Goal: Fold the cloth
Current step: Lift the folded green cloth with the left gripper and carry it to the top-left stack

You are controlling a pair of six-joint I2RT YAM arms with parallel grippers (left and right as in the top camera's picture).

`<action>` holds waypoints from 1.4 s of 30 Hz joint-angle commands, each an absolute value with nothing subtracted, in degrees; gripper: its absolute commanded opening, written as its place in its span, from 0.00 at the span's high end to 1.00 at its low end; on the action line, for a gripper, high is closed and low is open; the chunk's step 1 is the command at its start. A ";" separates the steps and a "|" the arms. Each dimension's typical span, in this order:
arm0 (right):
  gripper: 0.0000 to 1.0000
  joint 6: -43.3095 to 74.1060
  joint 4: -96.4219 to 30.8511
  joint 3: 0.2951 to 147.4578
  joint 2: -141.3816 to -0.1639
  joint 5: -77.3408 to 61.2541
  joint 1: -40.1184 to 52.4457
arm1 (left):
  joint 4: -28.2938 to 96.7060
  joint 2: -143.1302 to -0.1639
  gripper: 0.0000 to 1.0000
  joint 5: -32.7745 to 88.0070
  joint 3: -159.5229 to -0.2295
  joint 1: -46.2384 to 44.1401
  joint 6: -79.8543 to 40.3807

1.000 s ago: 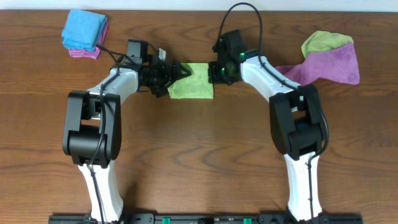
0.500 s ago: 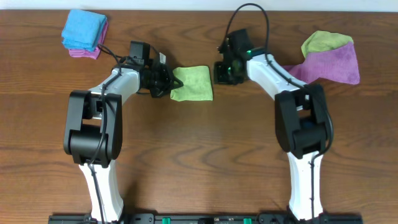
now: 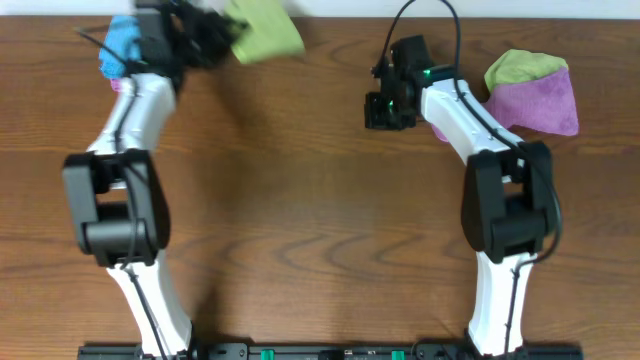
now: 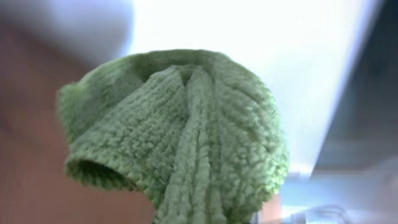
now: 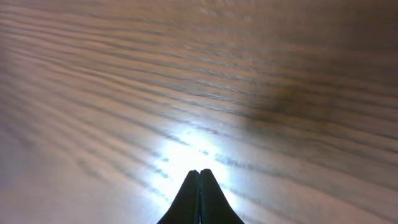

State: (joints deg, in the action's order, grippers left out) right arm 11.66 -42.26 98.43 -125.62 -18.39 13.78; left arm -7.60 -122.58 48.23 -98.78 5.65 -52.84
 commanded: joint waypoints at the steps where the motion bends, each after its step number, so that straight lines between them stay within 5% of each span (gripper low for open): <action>1: 0.99 8.43 -42.98 98.24 -120.70 -17.32 13.85 | -11.51 -121.36 0.94 43.18 -101.49 12.69 -65.39; 5: 0.99 7.73 -43.29 98.24 -117.71 -16.51 13.89 | -10.92 -121.49 0.94 37.47 -101.45 19.64 -77.34; 16: 0.99 7.62 -43.53 98.24 -115.70 -16.51 13.96 | -5.52 -121.99 0.94 28.10 -101.41 22.98 -78.02; 24: 0.99 5.17 -43.31 98.24 -115.70 -16.51 13.96 | -14.46 -130.26 0.94 31.86 -103.42 21.21 -79.83; 42: 0.98 2.68 -46.15 98.24 -115.70 -16.51 13.96 | -12.88 -134.26 0.94 29.67 -106.61 19.92 -66.85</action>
State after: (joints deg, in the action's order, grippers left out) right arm 3.81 -45.91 98.43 -116.92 -16.69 13.78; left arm -15.49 -135.46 32.12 -105.32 19.77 -71.00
